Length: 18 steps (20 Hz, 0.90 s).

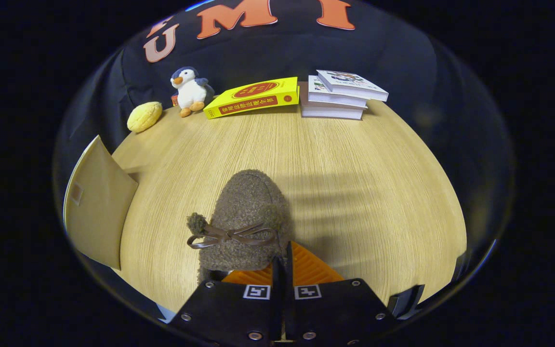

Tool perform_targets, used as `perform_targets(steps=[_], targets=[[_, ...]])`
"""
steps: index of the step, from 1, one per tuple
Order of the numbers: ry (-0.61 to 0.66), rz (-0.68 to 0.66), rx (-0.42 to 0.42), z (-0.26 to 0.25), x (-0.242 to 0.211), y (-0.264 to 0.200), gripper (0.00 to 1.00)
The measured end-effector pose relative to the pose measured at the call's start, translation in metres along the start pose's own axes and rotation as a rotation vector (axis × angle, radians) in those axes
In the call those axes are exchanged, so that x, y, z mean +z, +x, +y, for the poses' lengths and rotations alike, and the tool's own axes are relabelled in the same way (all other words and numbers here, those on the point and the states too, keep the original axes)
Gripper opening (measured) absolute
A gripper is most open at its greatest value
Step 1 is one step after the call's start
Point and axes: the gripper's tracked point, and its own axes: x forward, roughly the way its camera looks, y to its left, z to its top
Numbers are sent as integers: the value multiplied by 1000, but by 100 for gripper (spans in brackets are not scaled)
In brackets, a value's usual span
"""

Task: Open the storage box then place both shoes into the box .Put the left shoe in first, then the right shoe, with the right side of both shoes facing outward in a uniform manner.

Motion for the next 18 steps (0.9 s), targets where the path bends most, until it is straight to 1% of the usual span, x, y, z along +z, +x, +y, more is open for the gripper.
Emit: perform_targets(steps=[4,7,14,18], targets=[[23,-32,6,20,24,-32,4],[29,-41,46,52,42,-59,4],[31,-25,154,149,86,-115,4],[-10,-16,205,210,100,-132,4]])
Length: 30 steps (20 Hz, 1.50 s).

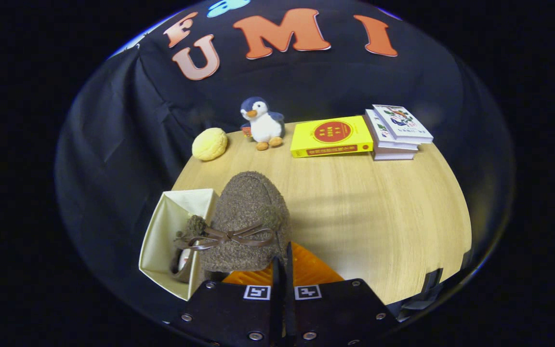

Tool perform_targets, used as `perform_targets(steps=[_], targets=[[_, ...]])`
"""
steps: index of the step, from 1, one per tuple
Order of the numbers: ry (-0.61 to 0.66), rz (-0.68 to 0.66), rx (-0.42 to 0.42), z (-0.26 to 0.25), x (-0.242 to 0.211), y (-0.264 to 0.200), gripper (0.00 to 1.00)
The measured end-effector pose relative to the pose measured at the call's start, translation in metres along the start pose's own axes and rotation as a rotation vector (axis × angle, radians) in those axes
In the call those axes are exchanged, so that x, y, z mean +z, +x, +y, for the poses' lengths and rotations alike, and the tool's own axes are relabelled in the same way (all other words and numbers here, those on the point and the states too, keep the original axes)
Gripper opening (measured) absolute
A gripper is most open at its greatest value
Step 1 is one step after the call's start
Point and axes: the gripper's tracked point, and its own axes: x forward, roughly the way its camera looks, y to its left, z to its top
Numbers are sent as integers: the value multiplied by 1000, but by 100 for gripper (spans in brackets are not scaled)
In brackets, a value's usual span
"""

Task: Open the storage box then place both shoes into the box .Put the left shoe in first, then the right shoe, with the right side of both shoes facing outward in a uniform manner.

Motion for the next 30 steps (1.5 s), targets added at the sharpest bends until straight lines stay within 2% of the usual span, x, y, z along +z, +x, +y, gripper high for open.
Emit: perform_targets(steps=[6,10,17,22,23,26,29,30], targets=[[-55,34,87,95,7,8,4],[-74,67,93,139,-2,26,4],[-104,105,-19,163,-26,76,4],[-158,119,-149,153,-46,100,5],[-166,130,-156,152,-50,103,7],[-179,158,-146,155,-61,100,22],[-168,180,-89,159,-67,86,30],[-162,185,-65,160,-67,80,36]])
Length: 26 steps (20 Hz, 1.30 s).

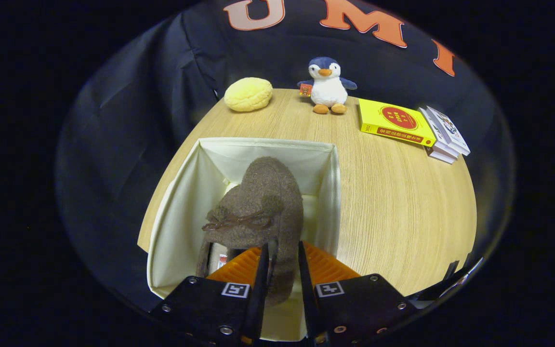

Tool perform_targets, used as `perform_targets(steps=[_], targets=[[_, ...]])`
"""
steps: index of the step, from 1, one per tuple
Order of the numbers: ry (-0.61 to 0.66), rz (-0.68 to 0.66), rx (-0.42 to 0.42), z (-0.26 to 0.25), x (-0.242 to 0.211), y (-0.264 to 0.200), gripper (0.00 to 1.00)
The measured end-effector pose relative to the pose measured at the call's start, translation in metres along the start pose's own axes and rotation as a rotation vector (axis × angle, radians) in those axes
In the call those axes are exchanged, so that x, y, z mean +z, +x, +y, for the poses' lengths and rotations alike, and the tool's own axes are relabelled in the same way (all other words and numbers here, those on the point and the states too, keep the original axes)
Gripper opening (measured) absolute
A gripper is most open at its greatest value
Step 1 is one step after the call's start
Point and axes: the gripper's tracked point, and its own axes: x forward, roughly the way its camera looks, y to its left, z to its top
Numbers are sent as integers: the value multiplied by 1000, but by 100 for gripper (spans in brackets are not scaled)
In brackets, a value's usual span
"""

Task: Open the storage box then place both shoes into the box .Put the left shoe in first, then the right shoe, with the right side of both shoes facing outward in a uniform manner.

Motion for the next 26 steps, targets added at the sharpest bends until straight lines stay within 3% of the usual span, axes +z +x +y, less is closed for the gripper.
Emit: perform_targets(steps=[6,10,12,20,26], targets=[[41,-169,135,-21,39,-59,60],[19,-345,128,-72,68,-104,82],[16,-438,121,-100,80,-128,88],[35,-846,11,-222,119,-238,95],[17,-1024,-91,-285,121,-297,97]])
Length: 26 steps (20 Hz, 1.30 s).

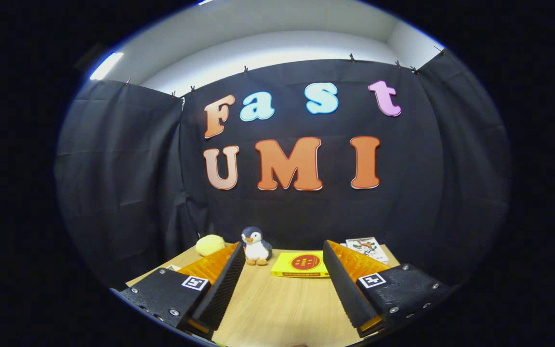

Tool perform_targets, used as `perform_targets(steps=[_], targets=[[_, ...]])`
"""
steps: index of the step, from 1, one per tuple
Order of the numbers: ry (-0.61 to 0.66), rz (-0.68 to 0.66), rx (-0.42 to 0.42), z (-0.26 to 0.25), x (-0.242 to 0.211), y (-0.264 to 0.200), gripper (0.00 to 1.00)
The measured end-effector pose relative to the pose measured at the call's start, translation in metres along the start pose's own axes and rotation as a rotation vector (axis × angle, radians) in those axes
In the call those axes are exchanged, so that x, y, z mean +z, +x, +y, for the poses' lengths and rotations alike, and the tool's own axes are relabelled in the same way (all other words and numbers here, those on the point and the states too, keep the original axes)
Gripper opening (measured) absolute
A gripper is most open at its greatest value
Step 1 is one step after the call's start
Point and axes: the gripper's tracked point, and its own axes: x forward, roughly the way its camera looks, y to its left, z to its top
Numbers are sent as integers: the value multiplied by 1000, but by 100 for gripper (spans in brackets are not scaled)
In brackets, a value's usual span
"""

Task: Open the storage box then place both shoes into the box .Put the left shoe in first, then the right shoe, with the right side of both shoes facing outward in a uniform manner.

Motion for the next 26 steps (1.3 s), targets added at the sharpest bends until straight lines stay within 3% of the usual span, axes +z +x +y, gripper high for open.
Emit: perform_targets(steps=[13,26], targets=[[-65,-253,-51,-44,61,-35,97],[-98,-321,-78,-46,77,-40,97]])
